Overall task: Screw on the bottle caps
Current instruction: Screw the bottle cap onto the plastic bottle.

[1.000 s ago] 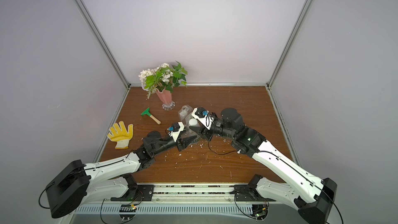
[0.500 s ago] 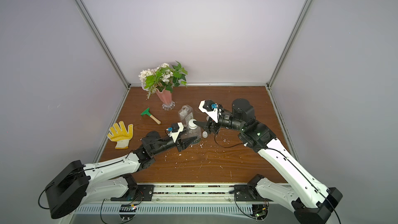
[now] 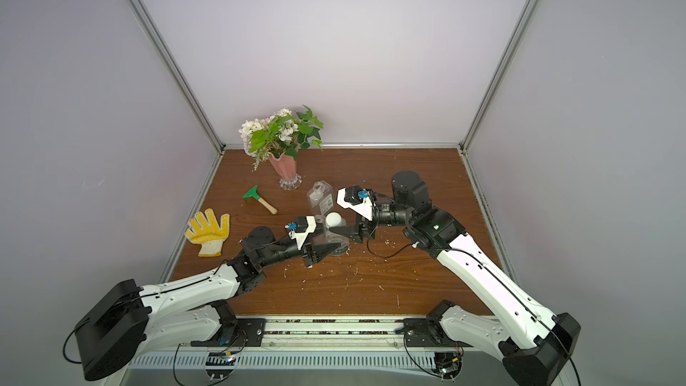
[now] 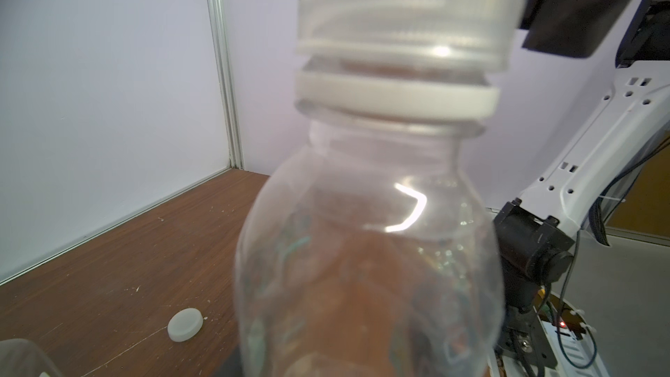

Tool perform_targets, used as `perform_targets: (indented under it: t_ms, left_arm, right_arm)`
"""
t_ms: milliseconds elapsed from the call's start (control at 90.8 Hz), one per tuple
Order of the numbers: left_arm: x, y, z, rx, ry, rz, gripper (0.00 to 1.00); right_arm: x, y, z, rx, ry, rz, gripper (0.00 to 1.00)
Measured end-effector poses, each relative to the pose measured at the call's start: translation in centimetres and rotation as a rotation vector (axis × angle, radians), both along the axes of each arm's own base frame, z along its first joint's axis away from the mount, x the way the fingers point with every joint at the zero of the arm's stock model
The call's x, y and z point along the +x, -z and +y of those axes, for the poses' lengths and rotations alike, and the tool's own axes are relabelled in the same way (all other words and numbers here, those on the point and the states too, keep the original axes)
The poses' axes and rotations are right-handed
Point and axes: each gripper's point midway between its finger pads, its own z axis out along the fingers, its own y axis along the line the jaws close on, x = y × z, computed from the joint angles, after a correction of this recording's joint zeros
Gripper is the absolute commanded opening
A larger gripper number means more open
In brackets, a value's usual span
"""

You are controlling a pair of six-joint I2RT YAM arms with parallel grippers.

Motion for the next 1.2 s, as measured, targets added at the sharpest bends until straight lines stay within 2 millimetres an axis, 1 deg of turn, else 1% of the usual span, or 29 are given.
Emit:
perform_targets:
  t_ms: [220, 352, 572, 705, 892, 1046, 1112, 1200]
  left_arm:
    - [-0.2, 0.0, -0.1, 0.0, 0.013, 0.0, 0.56]
    - [-0.2, 0.0, -0.1, 0.002, 0.014, 0.001, 0.56]
    - [-0.2, 0.1, -0.1, 0.002, 0.011, 0.002, 0.55]
    - [-0.2, 0.1, -0.1, 0.003, 0.011, 0.002, 0.56]
    - [-0.2, 0.5, -0.1, 0.017, 0.011, 0.015, 0.56]
    - [-0.2, 0.5, -0.1, 0.018, 0.011, 0.011, 0.56]
    - [-0.2, 0.5, -0.1, 0.019, 0.011, 0.009, 0.56]
    - [-0.2, 0.5, -0.1, 0.02, 0.011, 0.006, 0.56]
  right_arm:
    - [0.2, 1.3, 0.6, -0.022, -0.029, 0.032, 0.65]
    - [0.0, 1.4, 0.7, -0.023, -0.044, 0.039, 0.59]
    - [-0.2, 1.5, 0.7, -0.024, -0.052, 0.045, 0.52]
    - [-0.2, 1.6, 0.7, -0.027, -0.053, 0.051, 0.5]
    - [-0.2, 2.3, 0.7, -0.034, -0.051, 0.068, 0.51]
    - [-0.2, 3.0, 0.7, -0.043, -0.045, 0.084, 0.59]
    - [-0.2, 3.0, 0.7, -0.044, -0.045, 0.086, 0.64]
    - [-0.2, 3.0, 0.7, -0.044, -0.044, 0.085, 0.68]
